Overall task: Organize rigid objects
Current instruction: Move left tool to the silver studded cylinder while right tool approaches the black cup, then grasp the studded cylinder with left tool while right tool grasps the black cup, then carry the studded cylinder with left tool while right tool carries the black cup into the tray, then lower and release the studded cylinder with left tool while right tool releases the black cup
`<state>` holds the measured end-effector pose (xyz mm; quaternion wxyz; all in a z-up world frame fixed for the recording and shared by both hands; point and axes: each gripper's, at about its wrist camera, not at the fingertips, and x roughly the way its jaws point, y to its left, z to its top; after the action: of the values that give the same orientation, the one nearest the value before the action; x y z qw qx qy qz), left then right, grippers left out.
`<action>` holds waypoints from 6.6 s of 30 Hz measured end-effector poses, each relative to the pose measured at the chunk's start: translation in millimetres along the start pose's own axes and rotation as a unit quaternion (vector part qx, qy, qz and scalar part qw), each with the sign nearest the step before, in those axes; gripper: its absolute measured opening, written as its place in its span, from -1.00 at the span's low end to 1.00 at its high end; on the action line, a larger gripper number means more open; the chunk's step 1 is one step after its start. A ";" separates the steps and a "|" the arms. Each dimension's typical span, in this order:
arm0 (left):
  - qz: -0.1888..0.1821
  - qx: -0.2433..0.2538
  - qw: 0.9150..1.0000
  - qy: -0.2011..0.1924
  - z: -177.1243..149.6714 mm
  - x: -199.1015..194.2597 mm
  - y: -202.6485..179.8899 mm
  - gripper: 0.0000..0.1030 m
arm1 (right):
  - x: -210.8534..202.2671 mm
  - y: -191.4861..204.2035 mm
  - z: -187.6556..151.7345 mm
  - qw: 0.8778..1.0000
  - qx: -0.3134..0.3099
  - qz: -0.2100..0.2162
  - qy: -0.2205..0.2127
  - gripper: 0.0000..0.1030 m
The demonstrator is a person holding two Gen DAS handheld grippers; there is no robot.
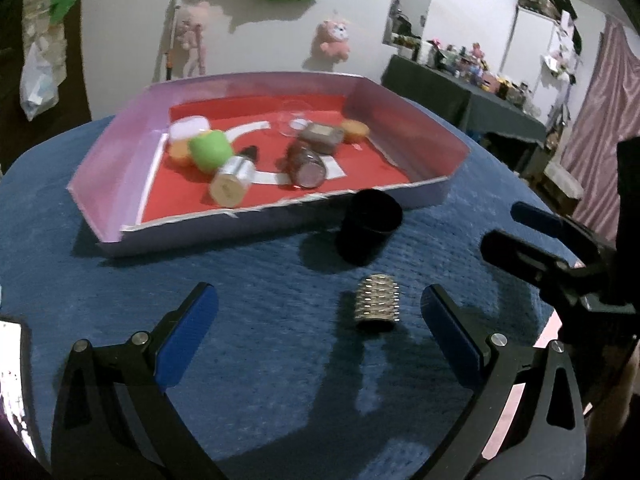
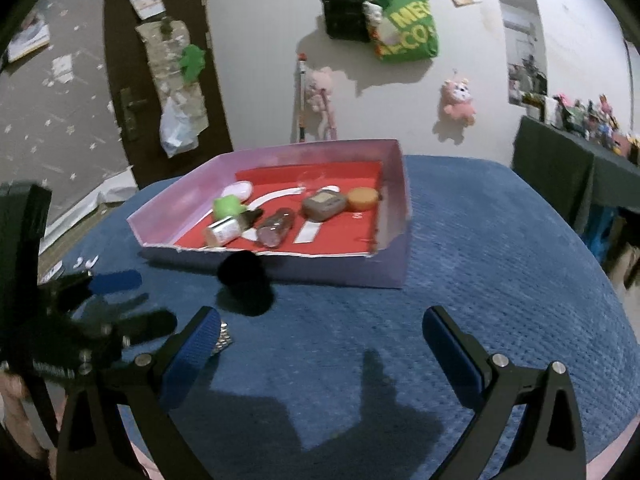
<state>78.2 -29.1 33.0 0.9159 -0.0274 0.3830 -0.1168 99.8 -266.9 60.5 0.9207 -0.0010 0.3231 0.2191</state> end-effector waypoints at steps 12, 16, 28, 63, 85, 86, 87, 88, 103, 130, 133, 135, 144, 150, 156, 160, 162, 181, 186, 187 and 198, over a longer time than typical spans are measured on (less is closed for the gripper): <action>-0.005 0.023 1.000 0.014 -0.5 23.2 -14.8 0.99 | 13.1 -15.9 1.9 1.000 0.019 -0.007 0.024 1.00; 0.009 0.026 0.999 0.022 -1.6 29.8 -14.5 0.99 | 17.2 -21.7 4.9 0.999 0.030 -0.012 0.027 1.00; 0.055 -0.023 0.998 0.008 1.0 13.8 22.0 0.98 | 30.2 -7.2 8.6 0.999 0.024 0.015 0.039 0.97; -0.051 -0.027 0.998 -0.001 -13.8 12.8 3.0 -0.53 | 66.2 34.8 23.5 0.991 0.009 0.105 0.079 -0.22; -0.047 -0.034 0.998 -0.038 -10.9 -24.8 7.1 -0.53 | 11.0 29.8 21.6 0.991 0.027 0.126 0.031 -0.25; -0.047 -0.036 0.997 -0.040 -10.6 -26.5 7.8 -0.53 | 9.4 30.4 21.6 0.991 0.026 0.126 0.030 -0.25; -0.047 -0.036 0.997 -0.041 -10.3 -27.6 8.4 -0.53 | 7.8 30.8 21.7 0.991 0.025 0.127 0.029 -0.25; -0.046 -0.036 0.997 -0.042 -10.1 -28.6 8.7 -0.53 | 6.6 31.5 22.0 0.991 0.025 0.128 0.028 -0.26; -0.041 -0.036 0.997 -0.061 3.4 -39.3 15.2 -0.53 | -11.1 38.4 25.6 0.989 0.016 0.144 0.015 -0.25; -0.057 -0.045 0.996 -0.058 39.5 -22.8 38.4 -0.53 | -3.7 41.6 43.9 0.988 0.006 0.151 0.005 -0.25; -0.061 -0.043 0.996 -0.055 44.4 -17.4 38.4 -0.53 | 0.9 39.5 49.1 0.989 0.007 0.150 0.005 -0.25; -0.060 -0.041 0.996 -0.053 48.3 -13.4 38.4 -0.53 | 3.8 38.2 53.4 0.989 0.005 0.147 0.003 -0.25; -0.062 -0.043 0.997 -0.035 61.2 6.2 42.2 -0.53 | 21.4 28.8 68.9 0.992 0.001 0.126 -0.003 -0.25; -0.066 -0.052 0.996 -0.007 64.6 27.0 48.3 -0.53 | 41.9 20.7 74.5 0.995 -0.006 0.099 0.012 -0.25; -0.060 -0.049 0.997 0.019 67.3 44.2 52.4 -0.53 | 60.7 13.8 75.0 0.996 -0.009 0.085 0.030 -0.25; -0.049 -0.046 0.997 0.029 68.3 53.6 55.1 -0.53 | 69.8 16.0 74.0 0.996 -0.016 0.077 0.040 -0.25; -0.049 -0.050 0.997 0.032 68.4 57.2 59.1 -0.53 | 74.5 16.1 73.9 0.996 -0.018 0.073 0.044 -0.25; -0.060 -0.071 0.995 0.046 71.8 70.8 71.8 -0.53 | 105.8 12.0 74.4 0.995 -0.012 0.061 0.075 -0.25; -0.060 -0.072 0.994 0.049 74.2 73.1 71.5 -0.53 | 111.1 9.5 74.7 0.995 -0.007 0.063 0.080 -0.25; -0.060 -0.073 0.994 0.049 74.2 73.0 71.4 -0.53 | 112.5 8.8 74.8 0.995 -0.005 0.064 0.081 -0.25; -0.064 -0.072 0.994 0.053 78.3 78.7 71.3 -0.53 | 115.3 8.2 77.1 0.994 -0.005 0.065 0.083 -0.25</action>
<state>200.9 18.5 23.6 0.8807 -0.1112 0.4356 -0.1491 222.5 -202.0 54.0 0.8744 -0.0022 0.3966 0.2795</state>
